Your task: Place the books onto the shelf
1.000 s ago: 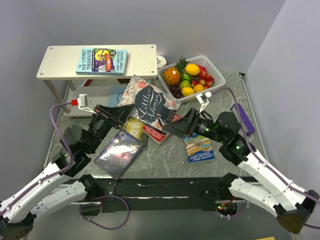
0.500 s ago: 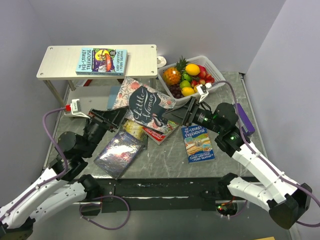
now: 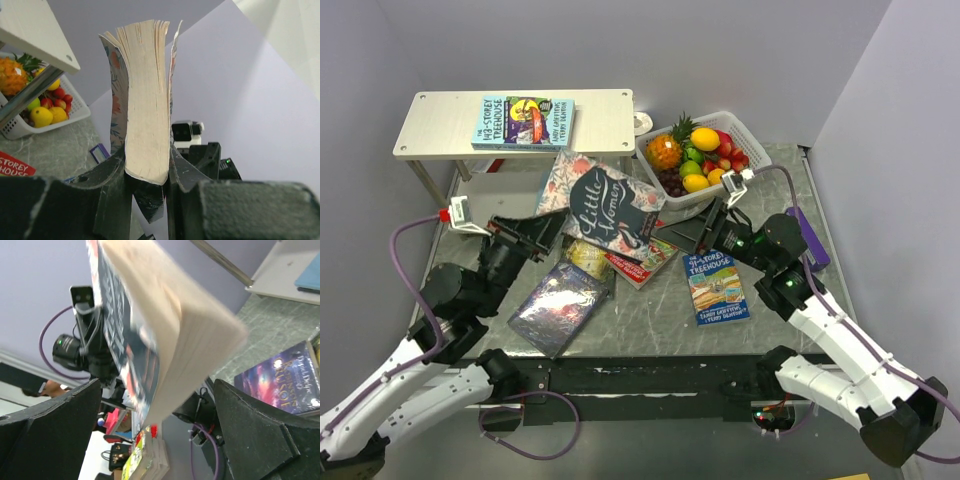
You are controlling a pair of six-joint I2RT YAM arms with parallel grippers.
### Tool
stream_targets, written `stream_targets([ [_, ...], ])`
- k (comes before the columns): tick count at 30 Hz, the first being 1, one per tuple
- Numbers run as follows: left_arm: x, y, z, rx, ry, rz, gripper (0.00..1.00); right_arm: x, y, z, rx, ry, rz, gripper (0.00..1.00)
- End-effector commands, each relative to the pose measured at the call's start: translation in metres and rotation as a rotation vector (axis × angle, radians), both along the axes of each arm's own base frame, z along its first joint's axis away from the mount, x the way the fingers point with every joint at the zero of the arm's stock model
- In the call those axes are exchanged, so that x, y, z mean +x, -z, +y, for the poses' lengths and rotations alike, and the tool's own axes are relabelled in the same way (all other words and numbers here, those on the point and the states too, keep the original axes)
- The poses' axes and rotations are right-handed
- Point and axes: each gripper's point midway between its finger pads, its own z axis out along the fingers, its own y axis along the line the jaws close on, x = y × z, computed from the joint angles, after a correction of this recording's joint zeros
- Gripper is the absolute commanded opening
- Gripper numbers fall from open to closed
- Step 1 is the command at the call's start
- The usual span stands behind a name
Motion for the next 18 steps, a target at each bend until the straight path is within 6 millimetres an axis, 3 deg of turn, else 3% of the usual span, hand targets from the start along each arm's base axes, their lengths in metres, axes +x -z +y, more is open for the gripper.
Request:
stream_targets([
  [1,-0.013,-0.078,0.016,-0.144,-0.016,-0.154,0.01,-0.015,-0.018,-0.007,0.059,-0.023,-0.054,1.0],
  [9,-0.009,-0.078,0.002,-0.167,0.029,-0.155,0.01,-0.019,-0.02,-0.001,0.097,-0.077,-0.016,1.0],
  [18,-0.017,-0.077,-0.004,-0.205,0.097,-0.149,0.01,-0.001,-0.027,0.011,0.131,-0.086,-0.01,1.0],
])
